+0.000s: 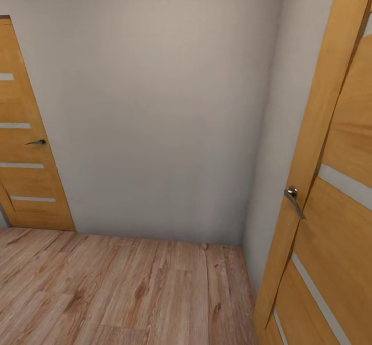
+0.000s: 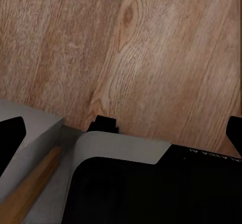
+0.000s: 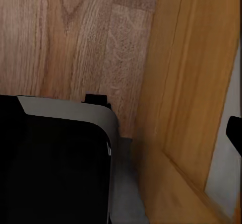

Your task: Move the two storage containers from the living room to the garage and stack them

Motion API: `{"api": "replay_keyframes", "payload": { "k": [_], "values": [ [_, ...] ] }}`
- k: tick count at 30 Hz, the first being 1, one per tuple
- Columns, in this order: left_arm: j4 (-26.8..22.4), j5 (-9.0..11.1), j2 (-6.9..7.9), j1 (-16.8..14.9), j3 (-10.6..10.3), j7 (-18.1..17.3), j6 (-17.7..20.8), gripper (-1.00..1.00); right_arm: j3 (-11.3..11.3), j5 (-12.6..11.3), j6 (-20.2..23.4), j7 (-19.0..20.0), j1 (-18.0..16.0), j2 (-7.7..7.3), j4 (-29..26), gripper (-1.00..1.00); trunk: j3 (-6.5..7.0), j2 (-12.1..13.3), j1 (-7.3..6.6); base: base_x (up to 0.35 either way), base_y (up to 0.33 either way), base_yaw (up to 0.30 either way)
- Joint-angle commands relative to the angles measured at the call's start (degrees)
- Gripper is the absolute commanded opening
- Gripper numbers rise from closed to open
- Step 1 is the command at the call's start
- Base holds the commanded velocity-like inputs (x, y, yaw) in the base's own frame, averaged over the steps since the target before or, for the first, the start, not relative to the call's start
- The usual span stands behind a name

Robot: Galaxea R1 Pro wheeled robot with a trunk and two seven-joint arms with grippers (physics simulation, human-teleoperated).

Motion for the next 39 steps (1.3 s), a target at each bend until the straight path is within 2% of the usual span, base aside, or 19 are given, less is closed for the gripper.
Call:
{"api": "replay_keyframes", "payload": {
  "k": [1,25,39],
  "values": [
    [0.04,0.44,-0.02,-0.04,-0.41,0.17,-0.18,1.0,0.47,-0.39,-0.29,-0.03,-0.06,0.03,0.16,1.0,-0.07,-0.04,0.04,0.321,0.0,0.0],
    [0.04,0.44,-0.02,-0.04,-0.41,0.17,-0.23,1.0,0.3,-0.33,-0.32,-0.35,-0.06,0.04,0.16,1.0,-0.07,-0.04,0.04,0.321,0.0,0.002],
    [0.04,0.44,-0.02,-0.04,-0.41,0.17,-0.23,1.0,0.27,-0.33,-0.33,-0.55,-0.06,0.04,0.16,1.0,-0.07,-0.04,0.04,0.321,0.0,0.243]
  ]
}}
